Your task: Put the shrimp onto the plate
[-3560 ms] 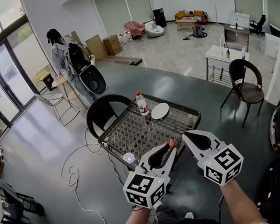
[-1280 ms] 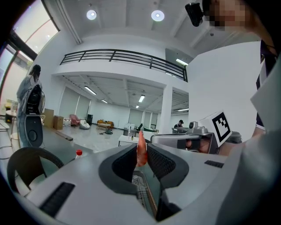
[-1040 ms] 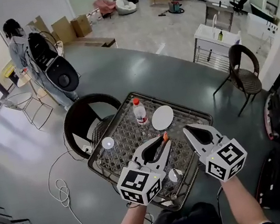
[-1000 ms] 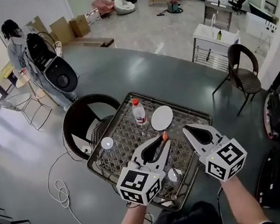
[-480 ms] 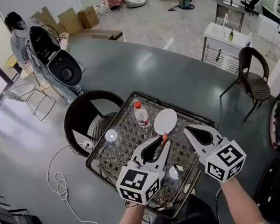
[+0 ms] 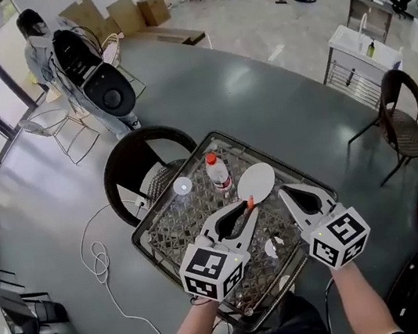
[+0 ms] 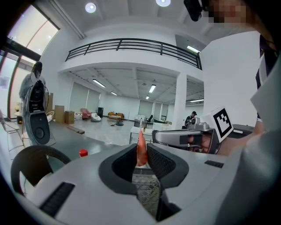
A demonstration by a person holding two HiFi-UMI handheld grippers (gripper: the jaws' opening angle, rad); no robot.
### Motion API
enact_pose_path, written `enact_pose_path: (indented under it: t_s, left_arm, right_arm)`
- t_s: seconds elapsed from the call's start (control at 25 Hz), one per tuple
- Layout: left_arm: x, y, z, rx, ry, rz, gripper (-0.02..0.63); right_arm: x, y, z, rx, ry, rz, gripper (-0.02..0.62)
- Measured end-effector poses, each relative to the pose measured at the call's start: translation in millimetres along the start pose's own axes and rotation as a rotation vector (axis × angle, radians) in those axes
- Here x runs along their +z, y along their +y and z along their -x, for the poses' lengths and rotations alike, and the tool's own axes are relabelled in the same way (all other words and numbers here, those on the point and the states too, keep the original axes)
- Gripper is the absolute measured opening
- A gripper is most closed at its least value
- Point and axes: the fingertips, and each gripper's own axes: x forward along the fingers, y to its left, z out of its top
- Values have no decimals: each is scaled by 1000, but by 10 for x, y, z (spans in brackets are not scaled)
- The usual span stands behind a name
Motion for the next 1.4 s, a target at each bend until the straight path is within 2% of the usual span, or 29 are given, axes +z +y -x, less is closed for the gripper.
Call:
enact_pose_path:
  t_s: [0.24, 0.76, 0.92, 1.12, 1.4]
  left_arm:
    - [-305, 244, -347, 22, 65, 0, 80]
    - [-1301, 854, -1342, 42, 295, -21, 80]
    - [-1598, 969, -1618, 46, 372, -51, 80]
    - [-1966, 1064, -1901, 29, 507, -120, 80]
    - [-2303, 1190, -2141, 15, 641, -145, 80]
  right_arm:
    - [-208, -228, -172, -4, 39, -14, 6]
    - [-989, -884, -540, -37, 152, -95, 5]
    - [-1260, -1044, -557, -59, 190, -141, 6]
    - [-1467, -1086, -509, -71, 213, -195, 6]
    - [-1615, -1147, -526, -105, 222, -239, 5]
